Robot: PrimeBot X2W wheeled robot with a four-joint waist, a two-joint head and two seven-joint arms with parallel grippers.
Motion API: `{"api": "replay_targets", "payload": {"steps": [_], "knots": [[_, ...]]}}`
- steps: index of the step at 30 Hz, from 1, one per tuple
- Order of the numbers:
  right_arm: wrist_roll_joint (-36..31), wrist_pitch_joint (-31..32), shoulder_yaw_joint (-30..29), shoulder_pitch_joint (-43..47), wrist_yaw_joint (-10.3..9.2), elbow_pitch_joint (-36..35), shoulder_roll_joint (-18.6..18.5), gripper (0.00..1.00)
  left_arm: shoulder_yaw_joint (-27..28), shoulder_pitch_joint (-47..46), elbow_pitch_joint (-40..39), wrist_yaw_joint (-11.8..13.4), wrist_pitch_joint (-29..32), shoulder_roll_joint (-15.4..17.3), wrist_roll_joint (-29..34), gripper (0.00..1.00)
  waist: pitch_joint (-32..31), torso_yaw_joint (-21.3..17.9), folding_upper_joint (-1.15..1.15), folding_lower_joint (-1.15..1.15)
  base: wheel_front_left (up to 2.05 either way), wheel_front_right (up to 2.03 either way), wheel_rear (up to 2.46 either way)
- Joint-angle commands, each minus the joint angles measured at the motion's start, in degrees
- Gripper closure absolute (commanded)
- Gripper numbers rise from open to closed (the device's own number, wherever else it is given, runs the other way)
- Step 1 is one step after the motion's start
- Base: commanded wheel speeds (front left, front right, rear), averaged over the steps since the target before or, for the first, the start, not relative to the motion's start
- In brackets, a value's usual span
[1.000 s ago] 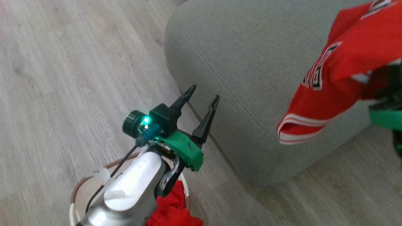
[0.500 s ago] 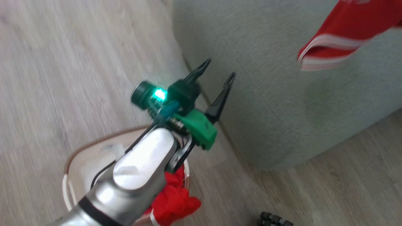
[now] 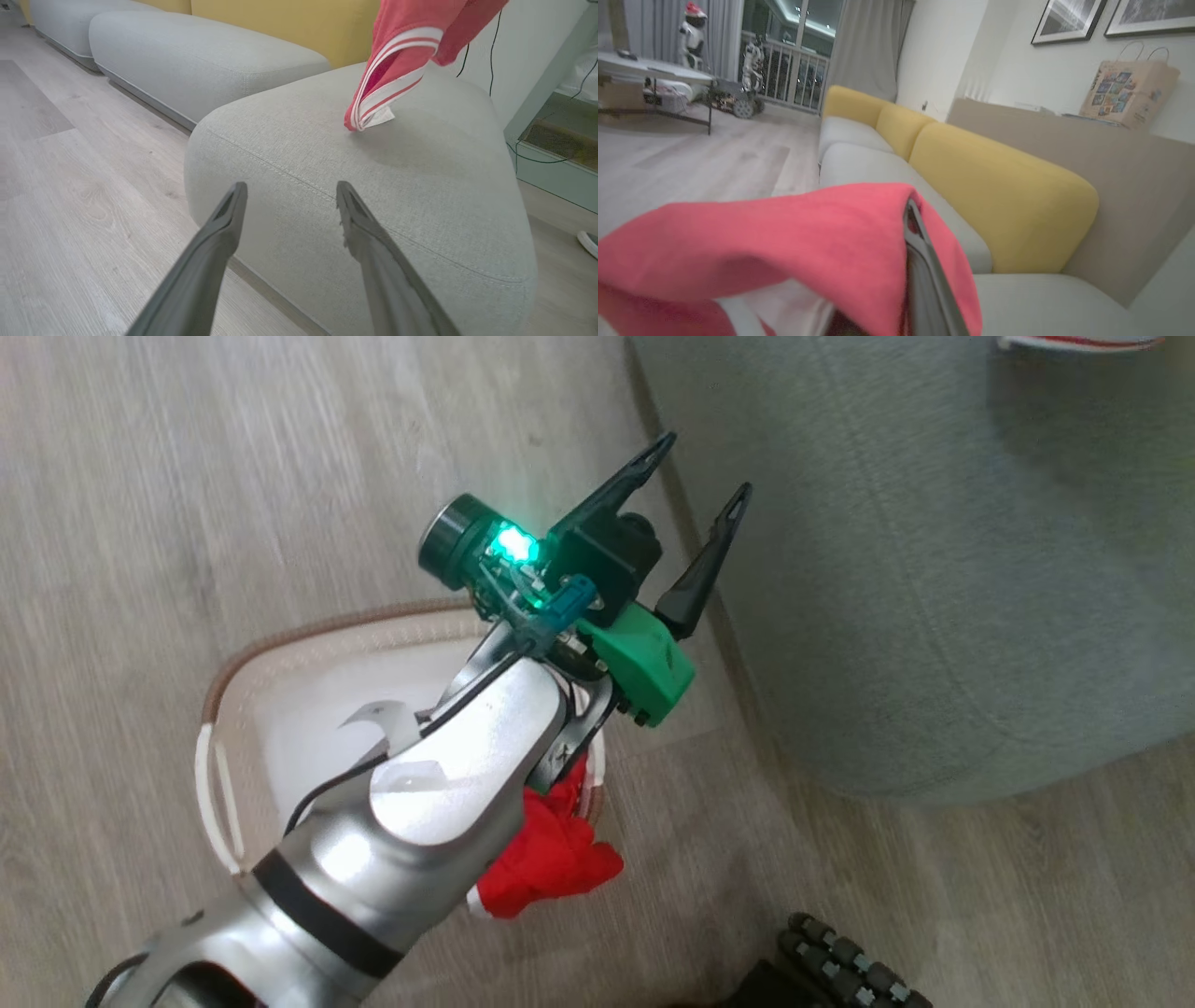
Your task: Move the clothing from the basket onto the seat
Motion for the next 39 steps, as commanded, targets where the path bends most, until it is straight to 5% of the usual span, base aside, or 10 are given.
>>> {"api": "replay_targets", "payload": {"steps": [1, 12, 16, 21, 22, 27, 29, 39], "knots": [[-0.91, -0.28, 0.30, 0.04, -0.02, 1.53, -2.46, 1.00, 0.52, -2.44, -1.58, 0.56, -0.35, -0.55, 0.82, 0.00, 2.75, 2.00, 0.00, -0.01, 0.00, 0.00, 0.00], [2.37, 0.81, 12.32, 1.38, -0.02, 18.84, -1.07, 1.00, -1.08, -3.31, -0.57, 1.51, -1.69, -0.81, -0.42, 0.00, 3.68, 3.03, 0.00, -0.01, 0.00, 0.00, 0.00], [7.78, 8.19, 23.54, -0.58, -0.02, 23.51, -0.90, 1.00, -1.56, -3.34, -0.32, 1.82, -2.00, -0.86, -1.54, 0.00, 3.53, 3.09, 0.00, -0.01, 0.00, 0.00, 0.00], [12.38, 12.31, 29.77, -1.95, -0.02, 24.64, -1.94, 1.00, -1.85, -3.33, -0.09, 1.96, -2.34, -0.87, -2.35, 0.00, 2.94, 3.41, 0.00, -0.01, 0.00, 0.00, 0.00], [13.47, 13.01, 31.05, -2.20, -0.02, 24.77, -2.19, 0.97, -1.88, -3.36, -0.05, 2.02, -2.44, -0.88, -2.51, 0.00, 2.77, 3.51, 0.00, -0.01, 0.00, 0.00, 0.00], [17.61, 13.09, 36.71, -3.39, -0.02, 24.46, -3.55, 0.46, -2.05, -3.20, 0.06, 2.28, -2.93, -0.89, -3.47, 0.00, 1.57, 3.78, 0.00, -0.01, 0.00, 0.00, 0.00], [19.14, 12.92, 38.64, -3.72, -0.02, 24.48, -3.77, 0.00, -2.03, -2.97, 0.07, 2.34, -3.17, -0.89, -3.93, 0.00, 0.85, 3.74, 0.00, -0.01, 0.00, 0.00, 0.00], [23.59, 14.59, 50.81, -5.50, -0.02, 21.79, -5.80, 0.00, -0.58, 0.82, 0.15, 2.16, -5.09, 0.81, -6.88, 0.00, -7.68, 2.45, 0.00, -0.01, 0.00, 0.00, 0.00]]}}
